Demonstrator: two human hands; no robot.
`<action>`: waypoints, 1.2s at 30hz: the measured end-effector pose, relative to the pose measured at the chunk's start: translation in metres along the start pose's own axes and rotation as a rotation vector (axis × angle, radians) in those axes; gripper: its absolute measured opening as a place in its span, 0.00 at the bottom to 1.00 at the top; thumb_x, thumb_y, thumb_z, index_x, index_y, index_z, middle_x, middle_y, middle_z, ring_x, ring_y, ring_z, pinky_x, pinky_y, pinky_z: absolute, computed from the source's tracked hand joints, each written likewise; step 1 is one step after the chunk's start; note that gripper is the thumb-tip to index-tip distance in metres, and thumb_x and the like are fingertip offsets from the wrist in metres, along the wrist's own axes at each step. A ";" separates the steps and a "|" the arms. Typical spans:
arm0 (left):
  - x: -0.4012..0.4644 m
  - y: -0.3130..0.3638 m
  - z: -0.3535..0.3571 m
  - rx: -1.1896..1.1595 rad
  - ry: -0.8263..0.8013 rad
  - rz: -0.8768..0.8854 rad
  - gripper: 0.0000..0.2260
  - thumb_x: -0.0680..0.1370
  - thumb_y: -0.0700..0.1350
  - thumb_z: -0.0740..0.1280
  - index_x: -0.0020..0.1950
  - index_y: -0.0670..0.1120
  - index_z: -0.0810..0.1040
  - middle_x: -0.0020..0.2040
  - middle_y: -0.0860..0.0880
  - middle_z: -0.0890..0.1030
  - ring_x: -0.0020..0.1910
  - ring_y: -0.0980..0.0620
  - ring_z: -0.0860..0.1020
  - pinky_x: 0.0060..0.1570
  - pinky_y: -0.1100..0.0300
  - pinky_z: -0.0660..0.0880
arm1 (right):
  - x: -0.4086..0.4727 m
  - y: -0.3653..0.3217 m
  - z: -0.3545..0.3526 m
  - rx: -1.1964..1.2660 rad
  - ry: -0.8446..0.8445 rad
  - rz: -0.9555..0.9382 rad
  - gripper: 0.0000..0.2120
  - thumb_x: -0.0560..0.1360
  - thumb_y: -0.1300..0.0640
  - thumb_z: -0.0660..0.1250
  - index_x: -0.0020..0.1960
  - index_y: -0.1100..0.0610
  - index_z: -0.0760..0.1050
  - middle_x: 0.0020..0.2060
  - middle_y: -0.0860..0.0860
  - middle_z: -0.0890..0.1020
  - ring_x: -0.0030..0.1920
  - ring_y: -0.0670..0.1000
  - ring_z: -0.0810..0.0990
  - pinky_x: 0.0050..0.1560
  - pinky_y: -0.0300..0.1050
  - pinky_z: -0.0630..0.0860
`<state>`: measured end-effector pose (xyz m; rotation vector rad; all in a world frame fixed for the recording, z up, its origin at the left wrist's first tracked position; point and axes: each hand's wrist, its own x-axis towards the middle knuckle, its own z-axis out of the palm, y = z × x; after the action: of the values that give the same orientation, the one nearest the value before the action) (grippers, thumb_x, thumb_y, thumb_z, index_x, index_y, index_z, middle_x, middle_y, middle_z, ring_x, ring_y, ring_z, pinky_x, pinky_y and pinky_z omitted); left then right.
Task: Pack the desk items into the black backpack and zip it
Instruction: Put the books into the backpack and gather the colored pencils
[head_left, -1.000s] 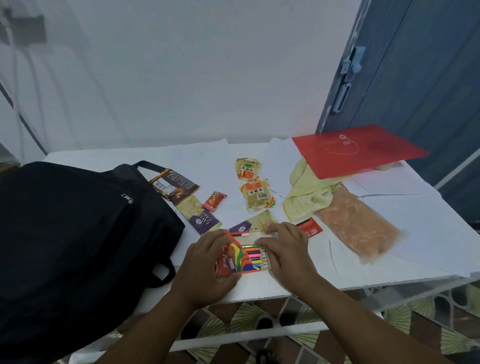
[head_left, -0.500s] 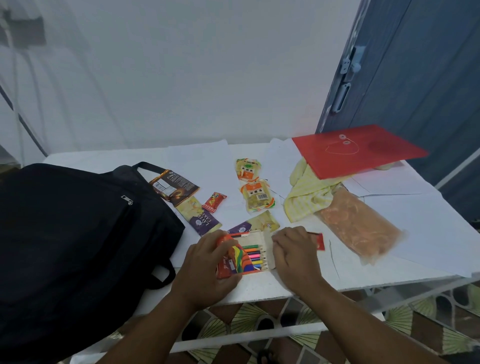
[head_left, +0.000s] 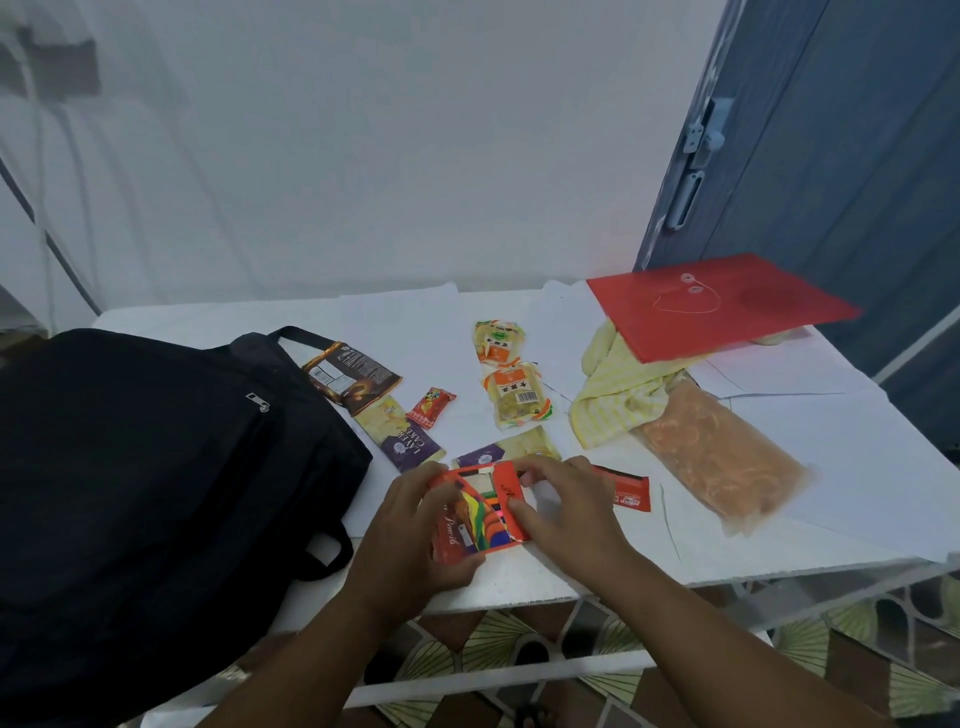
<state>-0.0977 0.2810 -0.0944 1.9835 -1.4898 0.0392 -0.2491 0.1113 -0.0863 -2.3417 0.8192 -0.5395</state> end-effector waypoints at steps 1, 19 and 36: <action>0.000 -0.001 0.001 -0.004 0.032 -0.006 0.29 0.68 0.67 0.70 0.61 0.52 0.72 0.68 0.48 0.71 0.64 0.49 0.72 0.54 0.54 0.79 | 0.002 -0.004 0.000 0.072 0.000 0.046 0.16 0.73 0.45 0.72 0.60 0.41 0.76 0.46 0.36 0.79 0.52 0.38 0.70 0.55 0.46 0.64; 0.033 0.038 -0.053 -0.616 -0.005 -0.328 0.37 0.70 0.36 0.78 0.73 0.55 0.65 0.64 0.53 0.74 0.64 0.55 0.78 0.54 0.63 0.79 | 0.037 -0.049 -0.033 0.954 -0.449 0.445 0.10 0.80 0.68 0.62 0.60 0.63 0.75 0.42 0.62 0.85 0.30 0.55 0.81 0.28 0.46 0.76; -0.013 -0.040 -0.158 0.335 0.406 -0.721 0.16 0.78 0.29 0.59 0.55 0.50 0.71 0.45 0.48 0.73 0.39 0.48 0.73 0.39 0.52 0.70 | 0.071 -0.111 0.008 1.040 -0.434 0.476 0.08 0.78 0.64 0.64 0.54 0.57 0.78 0.41 0.61 0.86 0.37 0.60 0.83 0.30 0.45 0.76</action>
<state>-0.0123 0.3776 0.0062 2.4846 -0.4878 0.3757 -0.1464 0.1380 -0.0076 -1.1853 0.6254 -0.1526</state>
